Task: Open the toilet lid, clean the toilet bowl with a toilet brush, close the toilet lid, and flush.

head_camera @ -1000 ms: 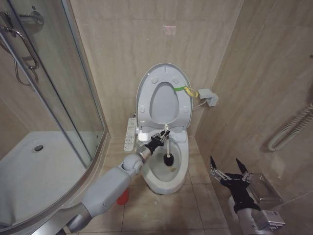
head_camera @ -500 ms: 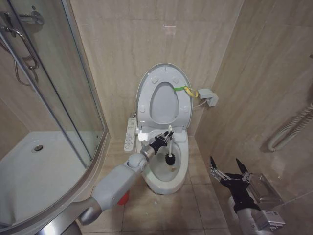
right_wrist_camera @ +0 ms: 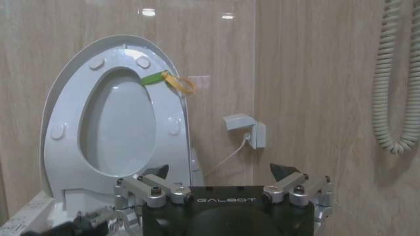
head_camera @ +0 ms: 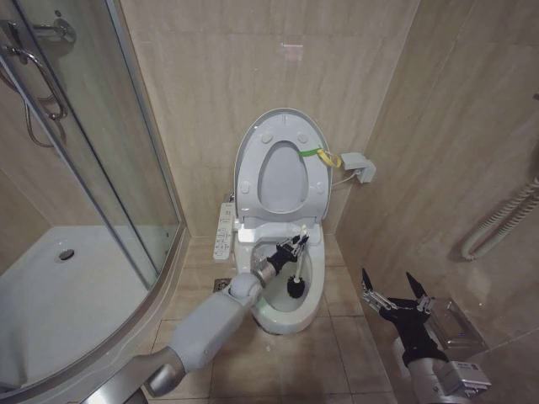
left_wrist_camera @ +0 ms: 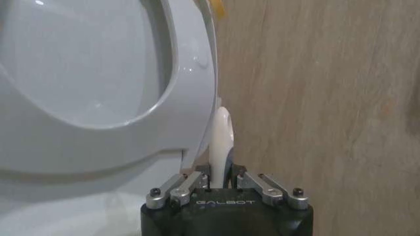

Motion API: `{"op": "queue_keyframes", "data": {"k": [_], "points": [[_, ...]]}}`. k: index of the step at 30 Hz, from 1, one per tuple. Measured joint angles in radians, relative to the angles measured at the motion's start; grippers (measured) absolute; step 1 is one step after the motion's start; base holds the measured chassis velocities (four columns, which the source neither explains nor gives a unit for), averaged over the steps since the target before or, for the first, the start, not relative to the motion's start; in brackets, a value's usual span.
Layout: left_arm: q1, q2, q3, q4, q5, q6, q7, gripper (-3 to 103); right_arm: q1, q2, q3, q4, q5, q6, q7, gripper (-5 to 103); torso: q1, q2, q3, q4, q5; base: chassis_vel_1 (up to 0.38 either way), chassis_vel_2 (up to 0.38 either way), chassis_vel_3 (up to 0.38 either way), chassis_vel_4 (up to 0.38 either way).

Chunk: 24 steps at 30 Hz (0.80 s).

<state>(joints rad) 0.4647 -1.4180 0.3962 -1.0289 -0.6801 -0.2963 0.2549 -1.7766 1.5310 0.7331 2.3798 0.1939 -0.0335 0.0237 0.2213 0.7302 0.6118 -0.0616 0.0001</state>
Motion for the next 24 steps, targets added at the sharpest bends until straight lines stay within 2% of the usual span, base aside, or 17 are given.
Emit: {"op": "queue_keyframes", "data": {"k": [5,11,20,24], "points": [[0.022,0.003,-0.014,0.048,0.011,-0.037,0.04,19,0.0,0.0,0.0,0.0,0.0,0.0,0.0,100,0.0,0.0,0.0,-0.0001,-0.0002,0.0,0.0,0.0,0.0],[0.055,0.033,-0.034,0.063,0.023,-0.047,0.054,19,0.0,0.0,0.0,0.0,0.0,0.0,0.0,100,0.0,0.0,0.0,0.0003,-0.0003,0.0,0.0,0.0,0.0],[0.076,0.039,-0.078,-0.033,0.0,-0.058,0.045,19,0.0,0.0,0.0,0.0,0.0,0.0,0.0,100,0.0,0.0,0.0,-0.0003,0.0,0.0,0.0,0.0,0.0],[0.087,0.013,-0.101,-0.04,-0.019,-0.095,0.106,19,0.0,0.0,0.0,0.0,0.0,0.0,0.0,100,0.0,0.0,0.0,-0.0003,0.0,0.0,0.0,0.0,0.0]]}}
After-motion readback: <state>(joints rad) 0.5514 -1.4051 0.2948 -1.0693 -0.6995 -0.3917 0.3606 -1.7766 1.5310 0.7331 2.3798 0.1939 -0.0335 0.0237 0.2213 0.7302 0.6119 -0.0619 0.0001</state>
